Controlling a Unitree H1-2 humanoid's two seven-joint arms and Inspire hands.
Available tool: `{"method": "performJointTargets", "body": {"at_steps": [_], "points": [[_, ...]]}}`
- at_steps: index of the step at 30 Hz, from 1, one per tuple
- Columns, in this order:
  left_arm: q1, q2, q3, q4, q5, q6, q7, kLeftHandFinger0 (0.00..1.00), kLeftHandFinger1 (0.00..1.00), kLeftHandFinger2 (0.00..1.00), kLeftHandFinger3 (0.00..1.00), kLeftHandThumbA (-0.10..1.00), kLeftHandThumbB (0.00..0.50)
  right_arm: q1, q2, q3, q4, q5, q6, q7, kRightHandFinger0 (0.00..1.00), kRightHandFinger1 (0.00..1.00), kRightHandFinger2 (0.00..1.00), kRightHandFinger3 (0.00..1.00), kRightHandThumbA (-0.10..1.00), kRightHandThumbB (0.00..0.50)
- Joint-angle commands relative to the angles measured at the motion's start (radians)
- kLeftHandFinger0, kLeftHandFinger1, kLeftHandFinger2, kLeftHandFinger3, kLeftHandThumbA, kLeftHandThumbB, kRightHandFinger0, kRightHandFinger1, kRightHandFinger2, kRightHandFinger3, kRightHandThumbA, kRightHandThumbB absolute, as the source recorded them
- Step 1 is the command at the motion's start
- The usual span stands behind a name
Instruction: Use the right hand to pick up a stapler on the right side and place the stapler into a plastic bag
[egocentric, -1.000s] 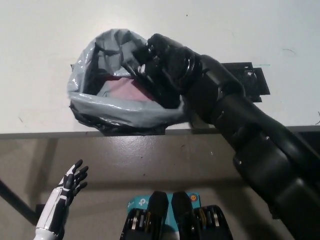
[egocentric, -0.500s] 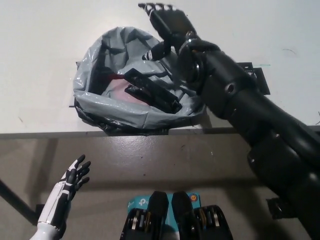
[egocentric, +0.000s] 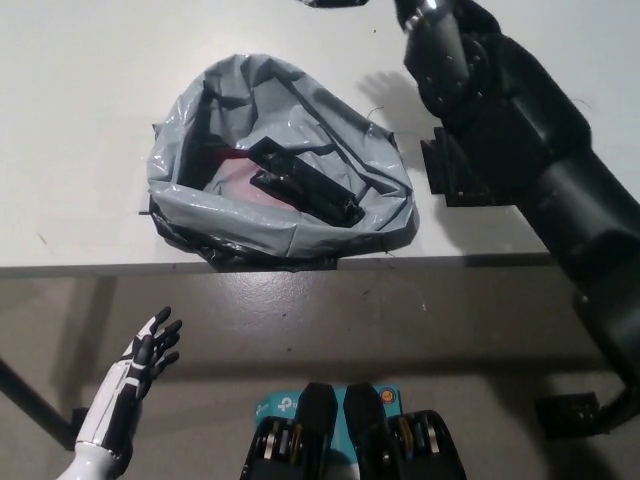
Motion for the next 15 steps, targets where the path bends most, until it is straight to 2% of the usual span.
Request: {"method": "performJointTargets", "body": {"at_steps": [1,2,8,12,13,14,15], "points": [[-0.021,0.001,0.013,-0.022,-0.02,-0.03,-0.006,1.0,1.0,1.0,1.0,1.0,0.011,0.282,-0.228,-0.345,-0.953,0.283,0.118,0.081,1.0,1.0,1.0,1.0,0.96,0.317],[-0.022,0.002,0.014,-0.023,-0.027,-0.021,-0.009,1.0,1.0,1.0,1.0,1.0,0.012,0.405,-0.262,-0.365,-1.07,0.292,0.101,0.081,1.0,1.0,1.0,1.0,0.94,0.301],[-0.098,-0.013,0.013,0.021,-0.039,-0.009,-0.008,1.0,1.0,1.0,1.0,1.0,0.001,0.735,-0.336,-0.414,-1.28,0.213,0.0,0.063,1.0,1.0,1.0,1.0,0.94,0.307],[-0.106,-0.021,0.005,0.032,-0.024,-0.027,-0.001,1.0,1.0,1.0,1.0,1.0,0.0,0.884,-0.317,-0.454,-1.326,0.205,-0.064,0.008,1.0,1.0,1.0,1.0,0.98,0.251],[-0.104,-0.023,0.004,0.031,-0.017,-0.026,0.003,1.0,1.0,1.0,1.0,1.0,0.0,0.923,-0.298,-0.46,-1.336,0.188,-0.1,-0.02,1.0,1.0,1.0,1.0,1.0,0.24],[-0.108,-0.026,0.003,0.034,-0.019,-0.026,0.003,1.0,1.0,1.0,1.0,1.0,0.0,0.982,-0.258,-0.451,-1.357,0.179,-0.136,-0.052,1.0,1.0,1.0,1.0,1.0,0.204],[-0.109,-0.027,0.002,0.036,-0.016,-0.027,0.004,1.0,1.0,1.0,1.0,1.0,0.0,1.008,-0.241,-0.444,-1.363,0.175,-0.155,-0.066,1.0,1.0,1.0,1.0,1.0,0.204]]}}
